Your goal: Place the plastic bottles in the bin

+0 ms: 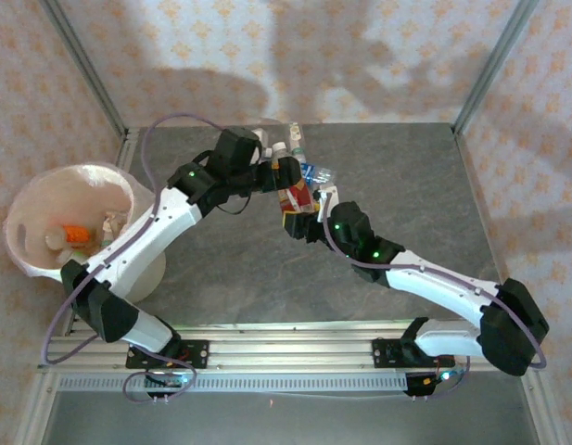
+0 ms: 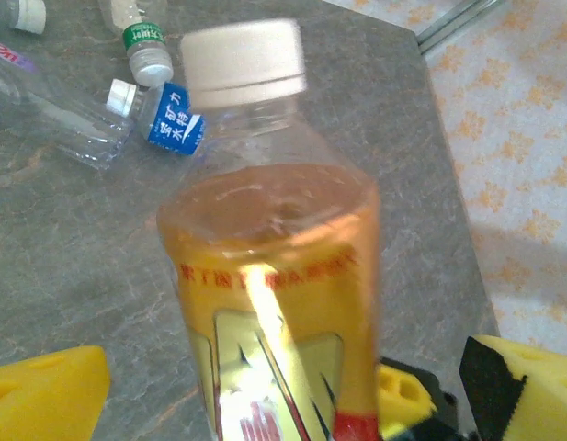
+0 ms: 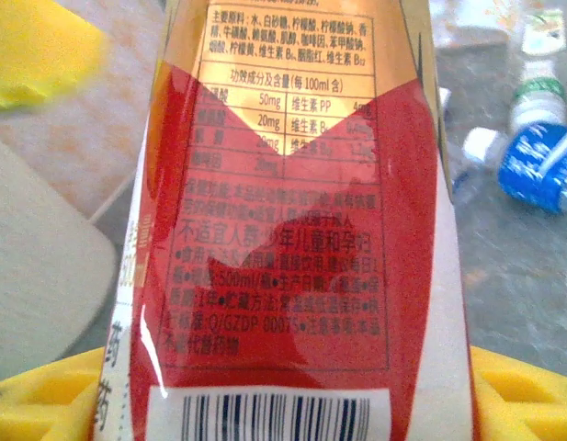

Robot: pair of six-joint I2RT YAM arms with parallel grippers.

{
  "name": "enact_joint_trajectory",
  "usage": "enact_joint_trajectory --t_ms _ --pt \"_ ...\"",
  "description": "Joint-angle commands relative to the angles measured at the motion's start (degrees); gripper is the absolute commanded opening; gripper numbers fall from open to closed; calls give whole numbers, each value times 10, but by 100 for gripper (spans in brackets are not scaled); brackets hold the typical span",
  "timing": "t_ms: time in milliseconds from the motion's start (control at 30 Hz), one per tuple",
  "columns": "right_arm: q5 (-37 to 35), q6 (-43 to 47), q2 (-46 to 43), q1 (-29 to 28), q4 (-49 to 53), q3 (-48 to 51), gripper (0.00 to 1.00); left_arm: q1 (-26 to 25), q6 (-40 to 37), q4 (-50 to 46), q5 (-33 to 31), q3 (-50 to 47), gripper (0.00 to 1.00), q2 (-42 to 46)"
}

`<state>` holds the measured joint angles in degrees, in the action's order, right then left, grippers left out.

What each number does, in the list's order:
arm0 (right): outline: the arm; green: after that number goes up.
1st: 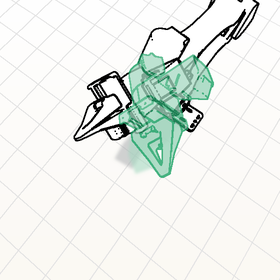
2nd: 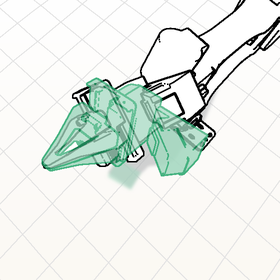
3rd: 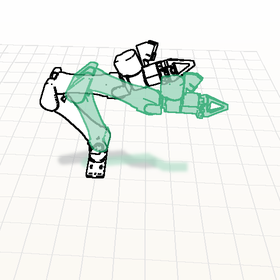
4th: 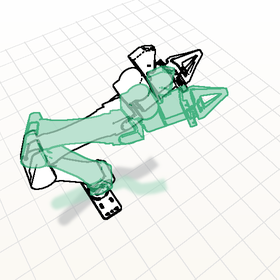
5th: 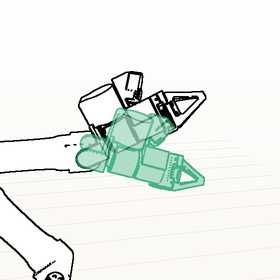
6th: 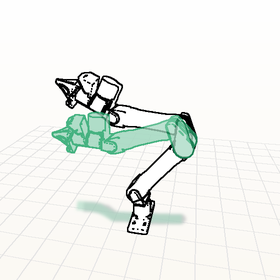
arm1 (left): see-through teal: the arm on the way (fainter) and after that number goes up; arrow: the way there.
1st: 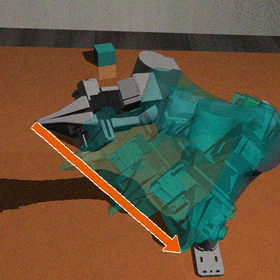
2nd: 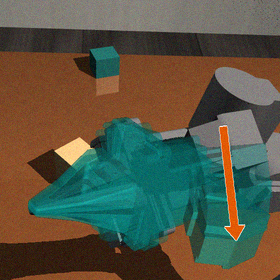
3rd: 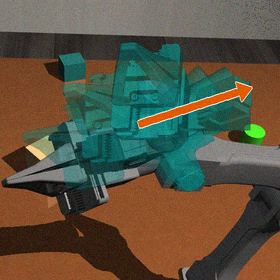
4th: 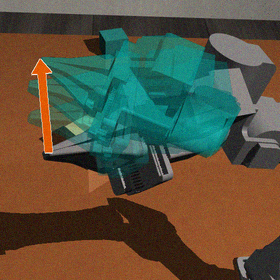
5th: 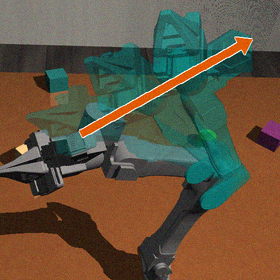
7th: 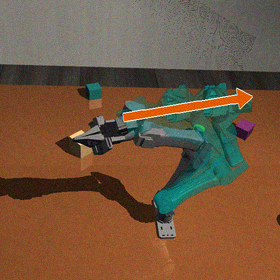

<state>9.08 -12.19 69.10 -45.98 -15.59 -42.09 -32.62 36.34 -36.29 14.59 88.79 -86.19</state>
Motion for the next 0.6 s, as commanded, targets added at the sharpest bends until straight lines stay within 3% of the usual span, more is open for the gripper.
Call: enact_joint_trajectory --t_ms 0,100,200,333,400,467,567 --pt "28 -2 -10 -3 -50 -2 53 -5 23 31 -12 3 100 -10" --pt "61 -5 -10 -3 -68 -10 53 -10 28 72 26 -7 100 -23" --pt "79 -10 -10 -3 -95 -8 53 -13 23 65 16 -1 97 -35" --pt "78 -13 -9 -3 -105 -7 55 -13 25 83 21 -9 72 -26" --pt "73 -9 -9 -3 -100 -8 61 -12 19 74 3 -6 61 -17" --pt "62 -3 -28 -3 -80 -12 77 -9 0 50 -32 6 58 3" --pt "75 33 -43 -3 -47 -17 93 -7 -48 -12 -135 41 55 42"
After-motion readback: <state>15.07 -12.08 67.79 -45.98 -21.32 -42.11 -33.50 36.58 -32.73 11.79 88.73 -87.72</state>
